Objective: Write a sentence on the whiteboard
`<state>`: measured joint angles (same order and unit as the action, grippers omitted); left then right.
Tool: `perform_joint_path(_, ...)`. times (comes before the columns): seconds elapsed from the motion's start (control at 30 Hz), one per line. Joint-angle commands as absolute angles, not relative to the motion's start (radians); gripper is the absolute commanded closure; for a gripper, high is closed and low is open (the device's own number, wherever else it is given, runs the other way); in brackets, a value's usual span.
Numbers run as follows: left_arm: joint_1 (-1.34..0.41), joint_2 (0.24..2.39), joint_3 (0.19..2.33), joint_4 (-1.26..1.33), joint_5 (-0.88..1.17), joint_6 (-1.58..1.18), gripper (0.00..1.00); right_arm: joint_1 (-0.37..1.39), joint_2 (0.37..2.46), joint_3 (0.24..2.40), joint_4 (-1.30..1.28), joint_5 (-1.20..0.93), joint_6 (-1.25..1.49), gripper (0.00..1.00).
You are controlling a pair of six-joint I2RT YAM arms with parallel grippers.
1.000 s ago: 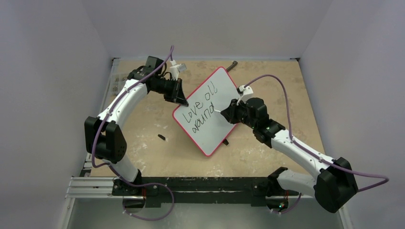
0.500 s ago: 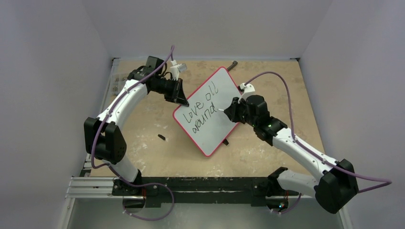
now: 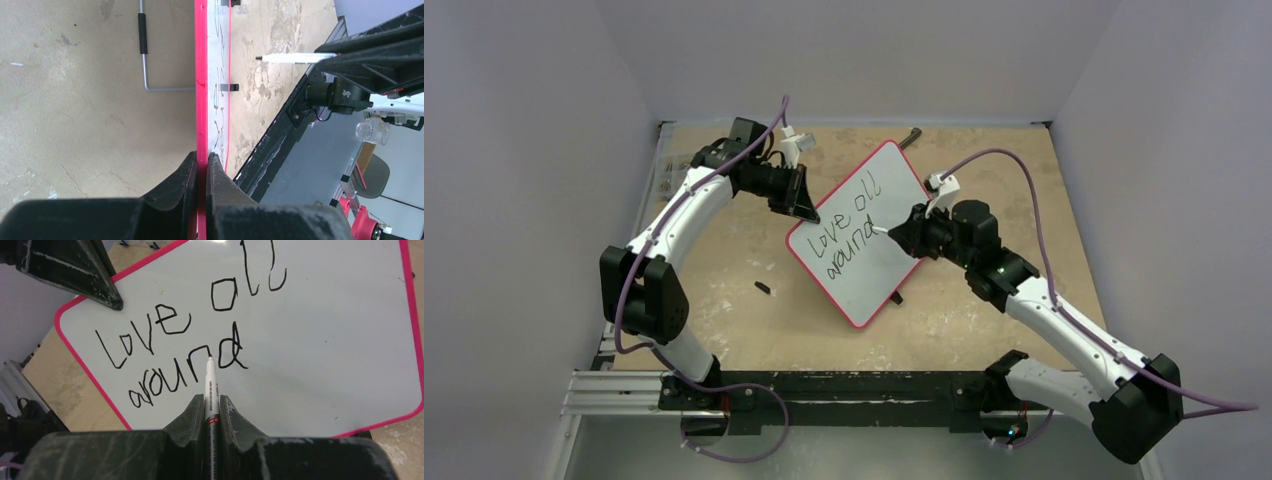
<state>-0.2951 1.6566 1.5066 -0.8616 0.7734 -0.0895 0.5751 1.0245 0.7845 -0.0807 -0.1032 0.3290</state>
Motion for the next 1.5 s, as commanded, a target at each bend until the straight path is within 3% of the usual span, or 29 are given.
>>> perform_joint_path(0.0, -0.298, 1.609, 1.509, -0.811, 0.753, -0.057, 1.0, 0.576, 1.009, 0.754, -0.044, -0.219, 0.278, 1.0)
perform_joint_path(0.27, -0.297, 1.612, 1.513, -0.817, 0.721, -0.062, 1.0, 0.629, 1.022, 0.699, -0.005, -0.384, 0.271, 1.0)
perform_joint_path(0.43, -0.281, 1.632, 1.523, -0.827, 0.69, -0.072, 1.0, 0.695, 1.028, 0.683, -0.006, -0.347, 0.264, 1.0)
perform_joint_path(1.47, -0.23, 1.645, 1.537, -0.819, 0.612, -0.098, 1.0, 0.703, 1.145, 0.763, 0.048, -0.301, 0.26, 1.0)
